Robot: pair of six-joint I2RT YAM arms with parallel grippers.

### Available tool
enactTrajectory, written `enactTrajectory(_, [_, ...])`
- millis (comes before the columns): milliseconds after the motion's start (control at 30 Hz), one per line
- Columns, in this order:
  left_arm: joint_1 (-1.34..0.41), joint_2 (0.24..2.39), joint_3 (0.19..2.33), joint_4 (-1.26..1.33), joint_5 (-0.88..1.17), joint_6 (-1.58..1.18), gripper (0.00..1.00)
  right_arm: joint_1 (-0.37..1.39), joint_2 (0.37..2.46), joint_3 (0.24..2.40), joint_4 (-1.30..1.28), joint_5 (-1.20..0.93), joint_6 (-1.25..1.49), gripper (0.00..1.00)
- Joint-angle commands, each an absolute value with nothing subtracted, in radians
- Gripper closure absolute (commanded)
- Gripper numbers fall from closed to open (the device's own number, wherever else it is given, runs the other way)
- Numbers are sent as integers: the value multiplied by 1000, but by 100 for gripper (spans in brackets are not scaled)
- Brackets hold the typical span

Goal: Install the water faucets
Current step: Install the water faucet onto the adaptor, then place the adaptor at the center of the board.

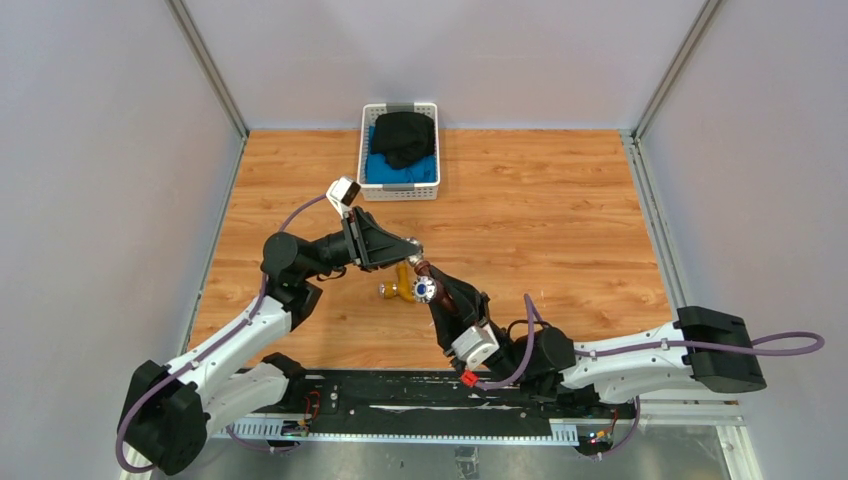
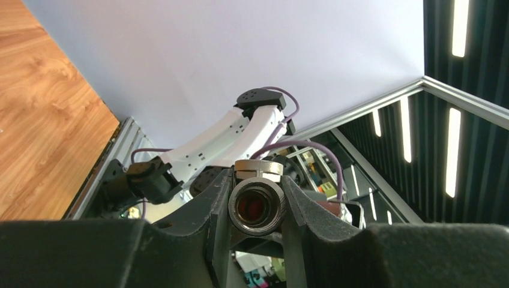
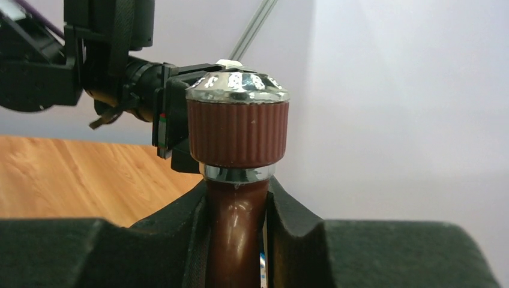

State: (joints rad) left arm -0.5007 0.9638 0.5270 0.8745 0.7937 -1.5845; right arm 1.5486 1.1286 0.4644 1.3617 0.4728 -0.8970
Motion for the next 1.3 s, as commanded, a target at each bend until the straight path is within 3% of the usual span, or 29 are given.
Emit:
enactTrajectory(0, [-519,944,570,896,774,-1614,100,1539,1160,429,1351,448,-1181,100])
enactTrajectory(500, [-505,943,635,700,783,-1573,100,1603,1099,450,947,567,-1676,100])
enactTrajectory(800, [-505,960,646,626,856,-1601,100,1637,1249,438,1067,656,-1920,100])
enactTrajectory(1033, [-505,955,654,627,863,-1587,100,1641,1227,472,1188,660,-1704,100])
enactTrajectory(1267, [-505,930,657,708,808,-1630,100,1615,1066,501,1265,577,-1039,100])
